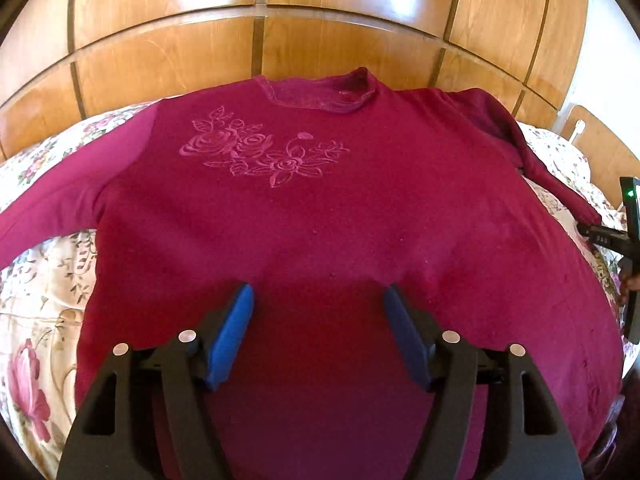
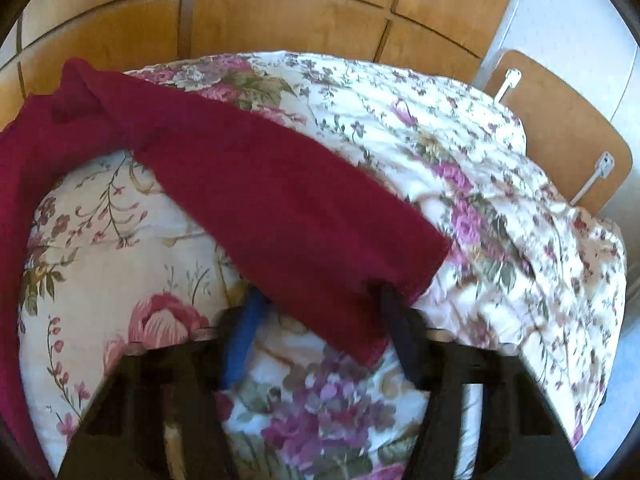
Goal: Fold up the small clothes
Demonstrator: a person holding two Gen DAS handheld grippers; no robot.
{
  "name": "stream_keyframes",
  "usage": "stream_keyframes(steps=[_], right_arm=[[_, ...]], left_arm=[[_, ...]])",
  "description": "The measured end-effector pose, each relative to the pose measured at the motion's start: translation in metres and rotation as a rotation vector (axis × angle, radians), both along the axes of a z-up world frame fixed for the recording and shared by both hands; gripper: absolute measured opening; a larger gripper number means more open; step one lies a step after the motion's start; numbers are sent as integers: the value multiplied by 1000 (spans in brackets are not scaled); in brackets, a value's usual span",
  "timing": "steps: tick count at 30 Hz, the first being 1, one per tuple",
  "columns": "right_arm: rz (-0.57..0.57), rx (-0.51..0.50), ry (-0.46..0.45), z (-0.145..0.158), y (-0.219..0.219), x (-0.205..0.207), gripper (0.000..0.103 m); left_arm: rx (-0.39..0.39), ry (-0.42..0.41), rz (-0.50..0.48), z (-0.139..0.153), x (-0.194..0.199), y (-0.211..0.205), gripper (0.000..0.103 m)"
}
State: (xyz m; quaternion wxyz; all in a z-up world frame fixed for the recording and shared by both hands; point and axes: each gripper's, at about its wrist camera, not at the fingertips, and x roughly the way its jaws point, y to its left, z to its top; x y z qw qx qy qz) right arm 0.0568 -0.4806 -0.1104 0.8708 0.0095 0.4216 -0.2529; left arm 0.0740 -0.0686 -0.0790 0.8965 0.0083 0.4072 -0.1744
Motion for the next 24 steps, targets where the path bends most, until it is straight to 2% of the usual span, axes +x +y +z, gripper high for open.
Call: stream_keyframes(steps=[1,4,11,13,16,19,20,24], right_arm=[[-11,-22,7,3,1,1,5],[-17,-23,-79,36,-3,-14,4],[-91,12,-357,145,-36,-59,4],[-121,18,-395,165,-55,-56,4],[-163,4,-362,168,-75,-32,4],[-245,41,-237,141,-109,5,4],[-279,86,-192,127,-123,19,4],[-343,138,-103,91,-145,62,9]], left_arm=[[-1,-1,1,1,-1,-3,68],[-3,-2,1,0,0,-2,68],[-5,-2,3,1,0,-1,68],[-5,-2,3,0,0,-1,68],[-4,-3,3,0,-1,0,68],[-5,-3,3,0,0,0,68],[-4,-2,3,0,0,0,68],[5,-4,4,-1,0,0,69]])
